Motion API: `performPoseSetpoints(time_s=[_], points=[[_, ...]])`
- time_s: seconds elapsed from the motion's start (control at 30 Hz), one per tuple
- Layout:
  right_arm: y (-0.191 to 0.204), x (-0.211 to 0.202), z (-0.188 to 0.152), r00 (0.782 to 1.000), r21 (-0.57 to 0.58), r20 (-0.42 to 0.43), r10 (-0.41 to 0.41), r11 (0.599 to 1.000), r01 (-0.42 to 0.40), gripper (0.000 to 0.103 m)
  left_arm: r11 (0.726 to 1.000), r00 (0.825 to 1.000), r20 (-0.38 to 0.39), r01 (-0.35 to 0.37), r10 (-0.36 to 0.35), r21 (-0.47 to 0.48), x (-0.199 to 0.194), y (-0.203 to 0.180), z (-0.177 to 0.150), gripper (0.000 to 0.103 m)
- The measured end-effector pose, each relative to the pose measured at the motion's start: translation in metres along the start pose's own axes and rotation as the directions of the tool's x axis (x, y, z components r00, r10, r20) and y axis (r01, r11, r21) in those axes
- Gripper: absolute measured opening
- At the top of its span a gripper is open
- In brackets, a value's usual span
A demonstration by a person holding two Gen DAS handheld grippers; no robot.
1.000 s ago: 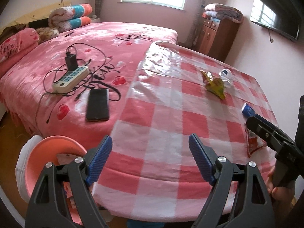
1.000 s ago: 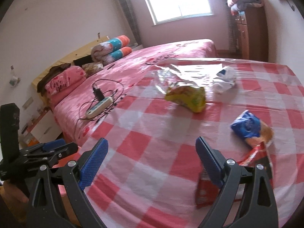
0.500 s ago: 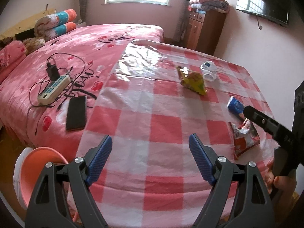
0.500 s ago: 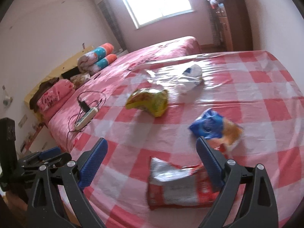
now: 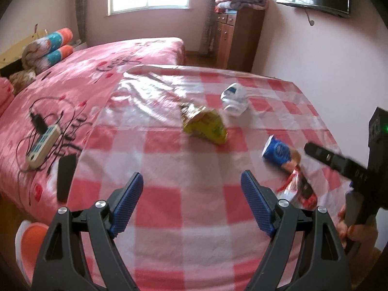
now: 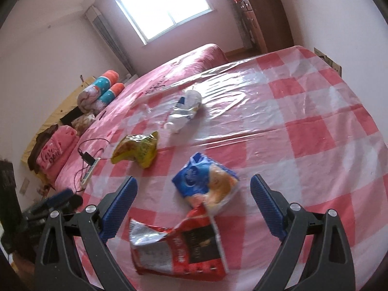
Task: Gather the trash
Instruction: 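Grasp the yellow noodle bag with the left gripper and lift it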
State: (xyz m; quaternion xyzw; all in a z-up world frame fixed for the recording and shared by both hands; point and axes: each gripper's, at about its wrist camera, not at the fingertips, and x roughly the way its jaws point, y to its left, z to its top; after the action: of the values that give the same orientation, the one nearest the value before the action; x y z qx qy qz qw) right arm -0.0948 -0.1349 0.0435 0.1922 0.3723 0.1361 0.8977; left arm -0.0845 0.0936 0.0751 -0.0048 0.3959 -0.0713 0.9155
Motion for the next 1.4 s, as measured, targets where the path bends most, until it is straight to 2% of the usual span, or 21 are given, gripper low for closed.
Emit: performPoseSetpoints(time_s=[0.37, 0.6, 0.77, 1.13, 1.4], points=[[0.001, 0.026, 0.008, 0.996, -0.07, -0.082, -0.029, 0.997, 0.023, 0.093, 0.997, 1.0, -0.026, -0.009, 0.011, 0.078, 0.059, -0.023, 0.046, 0.083], [0.001, 0.04, 0.009, 0.991, -0.092, -0.123, -0.043, 0.995, 0.032, 0.093, 0.999, 0.998, -0.06, -0.018, 0.021, 0.049, 0.095, -0.014, 0.065, 0.083], [0.01, 0.045, 0.007, 0.989, -0.132, -0.132, -0.062, 0.99, 0.045, 0.093, 1.0, 0.996, -0.092, 0.019, -0.017, 0.023, 0.115, -0.008, 0.07, 0.083], [0.017, 0.056, 0.007, 0.985, -0.198, -0.13, -0.117, 0.976, 0.09, 0.093, 0.999, 0.993, -0.117, 0.031, -0.032, -0.013, 0.141, -0.005, 0.07, 0.083], [0.023, 0.06, 0.006, 0.98, -0.229, -0.127, -0.153, 0.966, 0.121, 0.093, 0.998, 0.993, -0.101, 0.053, -0.055, -0.023, 0.142, -0.006, 0.07, 0.07]])
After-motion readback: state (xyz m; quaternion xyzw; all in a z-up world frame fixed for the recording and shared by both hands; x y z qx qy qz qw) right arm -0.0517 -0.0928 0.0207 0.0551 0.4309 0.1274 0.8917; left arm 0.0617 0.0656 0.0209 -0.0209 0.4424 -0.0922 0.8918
